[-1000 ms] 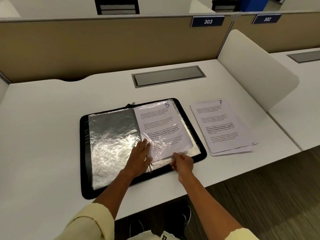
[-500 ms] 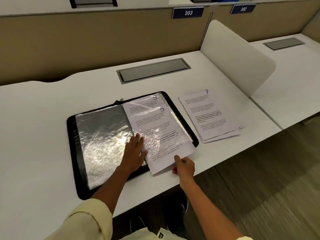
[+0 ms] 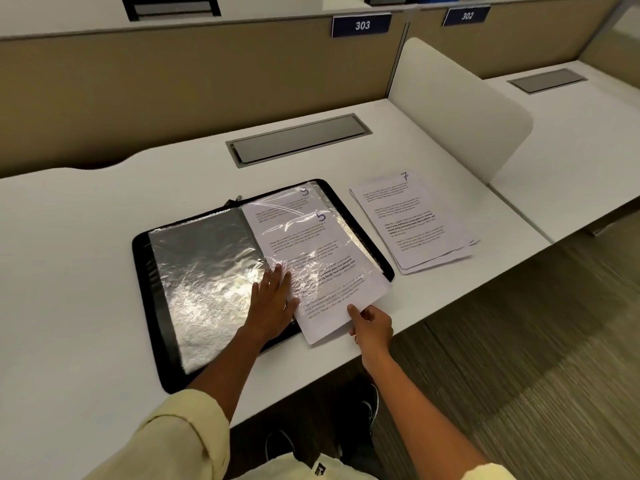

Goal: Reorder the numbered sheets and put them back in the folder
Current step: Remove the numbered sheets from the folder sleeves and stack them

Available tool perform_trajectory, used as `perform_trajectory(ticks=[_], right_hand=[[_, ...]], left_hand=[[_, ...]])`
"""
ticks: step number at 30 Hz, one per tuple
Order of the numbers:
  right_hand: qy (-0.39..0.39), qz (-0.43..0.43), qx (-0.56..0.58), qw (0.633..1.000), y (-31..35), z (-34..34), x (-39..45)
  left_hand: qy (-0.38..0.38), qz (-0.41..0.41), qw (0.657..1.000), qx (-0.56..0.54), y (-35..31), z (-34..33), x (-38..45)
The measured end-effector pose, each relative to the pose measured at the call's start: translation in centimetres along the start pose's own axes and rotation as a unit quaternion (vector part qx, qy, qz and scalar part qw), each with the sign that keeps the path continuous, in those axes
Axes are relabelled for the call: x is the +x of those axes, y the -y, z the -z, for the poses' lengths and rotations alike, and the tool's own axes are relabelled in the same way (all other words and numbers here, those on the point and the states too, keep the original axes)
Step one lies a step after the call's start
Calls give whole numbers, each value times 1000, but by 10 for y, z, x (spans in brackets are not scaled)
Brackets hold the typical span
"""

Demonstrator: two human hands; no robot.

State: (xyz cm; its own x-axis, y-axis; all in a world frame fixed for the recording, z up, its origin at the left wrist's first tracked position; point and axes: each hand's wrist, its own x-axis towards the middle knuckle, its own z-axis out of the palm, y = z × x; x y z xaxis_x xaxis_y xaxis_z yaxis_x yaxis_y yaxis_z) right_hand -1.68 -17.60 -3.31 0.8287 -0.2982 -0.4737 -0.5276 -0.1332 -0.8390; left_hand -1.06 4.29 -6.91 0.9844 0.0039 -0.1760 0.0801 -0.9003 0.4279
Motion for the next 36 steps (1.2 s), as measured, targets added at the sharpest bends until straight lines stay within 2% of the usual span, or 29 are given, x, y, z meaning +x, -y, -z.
perform_trajectory(ticks=[6,17,26,30,36], right_hand=[[11,-1,65,998,-10,11,-12],[-31,12,124,992,-31,49,-30],[-109,13,158,981,-48,86,-33],[-136,7,160,978,-57,112,-30],[-166,1,158,973,-62,146,-27]], left_hand=[[0,-6,1000,16,-8,6,0],[-9,-68,997,37,-20,-4,-1],[-21,-86,995,38,-31,-13,10],[6,-86,995,46,-50,-26,18],[-35,-76,996,41,-74,-30,29]])
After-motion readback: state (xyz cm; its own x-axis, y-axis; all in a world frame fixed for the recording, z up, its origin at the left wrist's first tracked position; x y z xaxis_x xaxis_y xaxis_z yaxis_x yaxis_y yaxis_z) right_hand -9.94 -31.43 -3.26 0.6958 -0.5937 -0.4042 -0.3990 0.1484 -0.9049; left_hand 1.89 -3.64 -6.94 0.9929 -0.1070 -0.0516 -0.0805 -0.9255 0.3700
